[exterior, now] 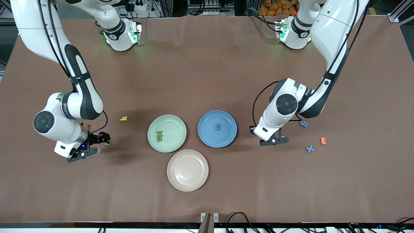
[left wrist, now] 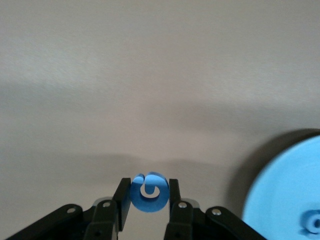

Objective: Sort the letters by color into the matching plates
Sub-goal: 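Drop the G on the blue plate while the right gripper reaches the b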

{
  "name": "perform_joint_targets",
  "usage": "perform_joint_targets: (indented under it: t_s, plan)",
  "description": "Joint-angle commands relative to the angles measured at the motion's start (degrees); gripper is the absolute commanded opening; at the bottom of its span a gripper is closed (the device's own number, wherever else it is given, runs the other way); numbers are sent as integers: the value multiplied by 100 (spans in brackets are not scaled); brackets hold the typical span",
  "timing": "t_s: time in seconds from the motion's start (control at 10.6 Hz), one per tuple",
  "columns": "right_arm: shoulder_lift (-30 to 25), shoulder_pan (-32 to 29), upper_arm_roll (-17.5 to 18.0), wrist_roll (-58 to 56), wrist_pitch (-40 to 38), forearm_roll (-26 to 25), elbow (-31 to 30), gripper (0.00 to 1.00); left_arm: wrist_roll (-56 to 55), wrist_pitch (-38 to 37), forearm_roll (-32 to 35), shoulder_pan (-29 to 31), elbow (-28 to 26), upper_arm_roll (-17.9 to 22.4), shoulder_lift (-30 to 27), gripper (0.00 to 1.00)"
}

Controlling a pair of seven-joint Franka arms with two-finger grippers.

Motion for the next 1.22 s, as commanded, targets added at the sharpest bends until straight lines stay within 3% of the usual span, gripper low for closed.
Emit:
perform_joint_targets:
  t_s: [0.0,0.28,0.56,1.13]
  plan:
    - [130,-224,94,-3,205,66,-7,100,-518,-124,23,-347,162,20,31,0]
    - [217,-225,85,286,214,488,-7,100,-835,-124,23,-645,434,20,206,0]
    - [297,-163,94,1059,223,489,-24,100,-1221,-89,23,-971,549,20,330,0]
    - [332,-146,94,1228,899,489,-586,100,-1969,87,23,-1577,1163,20,620,0]
